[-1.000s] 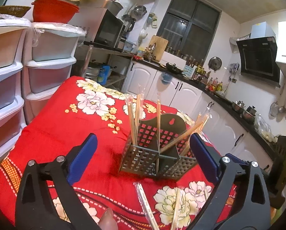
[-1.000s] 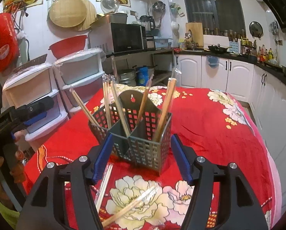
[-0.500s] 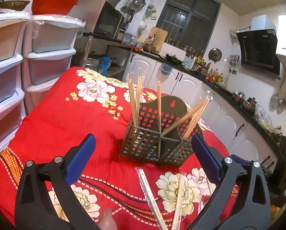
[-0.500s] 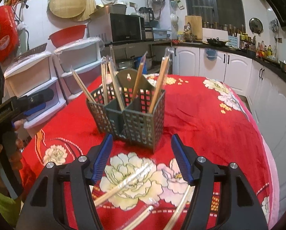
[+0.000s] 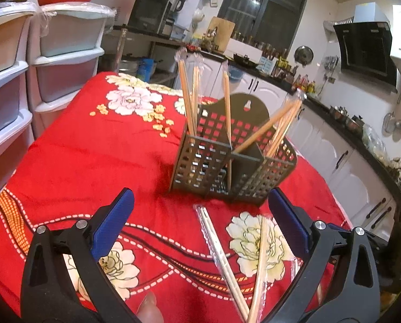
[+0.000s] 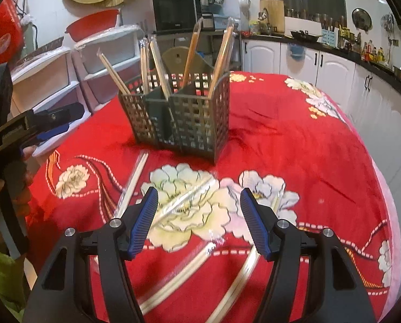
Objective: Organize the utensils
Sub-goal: 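Move both open tools down to the wrapped chopsticks on the cloth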
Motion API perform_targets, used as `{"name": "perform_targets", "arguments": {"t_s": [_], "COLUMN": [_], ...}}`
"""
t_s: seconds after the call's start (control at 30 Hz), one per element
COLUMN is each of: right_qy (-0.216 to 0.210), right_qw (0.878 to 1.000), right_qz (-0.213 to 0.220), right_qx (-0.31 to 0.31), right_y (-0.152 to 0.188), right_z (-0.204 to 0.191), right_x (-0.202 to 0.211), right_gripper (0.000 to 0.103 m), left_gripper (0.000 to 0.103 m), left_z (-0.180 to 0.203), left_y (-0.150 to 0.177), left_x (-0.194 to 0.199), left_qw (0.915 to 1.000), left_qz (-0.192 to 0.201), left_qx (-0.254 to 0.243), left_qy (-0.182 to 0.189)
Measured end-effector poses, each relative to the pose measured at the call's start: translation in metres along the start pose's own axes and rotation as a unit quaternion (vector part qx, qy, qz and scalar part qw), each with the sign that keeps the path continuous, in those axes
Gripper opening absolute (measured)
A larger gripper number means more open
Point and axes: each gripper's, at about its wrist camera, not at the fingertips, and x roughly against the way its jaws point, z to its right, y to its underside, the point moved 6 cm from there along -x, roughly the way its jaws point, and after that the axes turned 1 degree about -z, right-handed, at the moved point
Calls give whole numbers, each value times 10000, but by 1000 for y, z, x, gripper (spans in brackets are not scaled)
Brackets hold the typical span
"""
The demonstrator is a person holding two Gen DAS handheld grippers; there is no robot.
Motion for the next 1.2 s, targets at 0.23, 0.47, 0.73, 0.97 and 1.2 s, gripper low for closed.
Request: {"name": "perform_targets", "arguments": {"t_s": [0.23, 0.47, 0.73, 0.97, 1.2], "right_qy": [-80, -122, -178, -166, -142], "right_qw": [9996, 9981, 9947, 9934, 9934], "right_qz": [-266, -593, -978, -1096, -1104], "right_qx": [-32, -109, -275, -296, -287], "right_y": [20, 38, 56, 58, 54], "right_z": [-2, -2, 1, 2, 2], "right_x": [-6, -14, -25, -34, -45], "right_gripper": [61, 61, 58, 51, 42], "left_gripper": [91, 91, 79, 58, 52], "left_z": [1, 1, 3, 2, 2], "left_y": [16, 28, 44, 60, 62], "left_x": [-16, -30, -50, -72, -90], "left_qw": [9995, 9985, 9958, 9902, 9846], "left_qz": [-288, -536, -911, -1363, -1637], "left_qx": [-80, -59, -5, 246, 517], "left_qy": [-105, -110, 37, 188, 324]}}
